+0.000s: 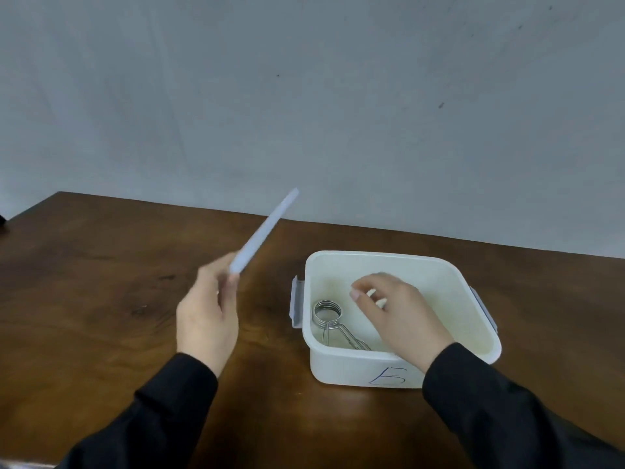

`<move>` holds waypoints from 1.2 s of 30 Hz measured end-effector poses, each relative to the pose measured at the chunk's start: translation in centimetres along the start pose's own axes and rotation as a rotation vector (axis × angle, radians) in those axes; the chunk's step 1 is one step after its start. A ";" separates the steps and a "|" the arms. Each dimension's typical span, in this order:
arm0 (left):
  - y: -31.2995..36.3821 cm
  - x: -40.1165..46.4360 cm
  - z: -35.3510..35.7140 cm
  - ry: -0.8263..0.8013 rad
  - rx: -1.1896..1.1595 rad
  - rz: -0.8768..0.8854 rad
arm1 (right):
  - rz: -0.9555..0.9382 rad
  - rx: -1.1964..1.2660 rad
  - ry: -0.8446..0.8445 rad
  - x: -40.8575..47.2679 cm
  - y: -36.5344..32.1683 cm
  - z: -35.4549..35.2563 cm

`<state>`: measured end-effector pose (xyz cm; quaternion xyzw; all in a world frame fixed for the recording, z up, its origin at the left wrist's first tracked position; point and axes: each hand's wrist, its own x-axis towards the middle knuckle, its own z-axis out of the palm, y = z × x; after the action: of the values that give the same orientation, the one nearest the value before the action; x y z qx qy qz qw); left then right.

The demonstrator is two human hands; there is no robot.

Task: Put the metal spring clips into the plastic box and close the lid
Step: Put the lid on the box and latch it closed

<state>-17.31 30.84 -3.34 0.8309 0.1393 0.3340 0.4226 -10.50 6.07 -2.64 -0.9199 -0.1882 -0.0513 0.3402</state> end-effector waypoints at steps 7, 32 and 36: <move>11.9 4.1 -2.3 0.111 -0.324 0.278 | 0.085 0.304 0.328 2.1 1.2 -8.0; 4.6 3.0 9.1 -0.584 0.142 -0.232 | 0.520 -0.061 0.020 -1.4 10.1 -10.5; 5.4 2.8 8.5 -0.658 0.176 -0.232 | 0.499 -0.078 0.023 -1.7 10.9 -10.4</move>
<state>-9.82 23.84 -1.39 0.9057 0.1175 -0.0150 0.4070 -7.58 -8.74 -1.72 -0.9497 0.0506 0.0165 0.3087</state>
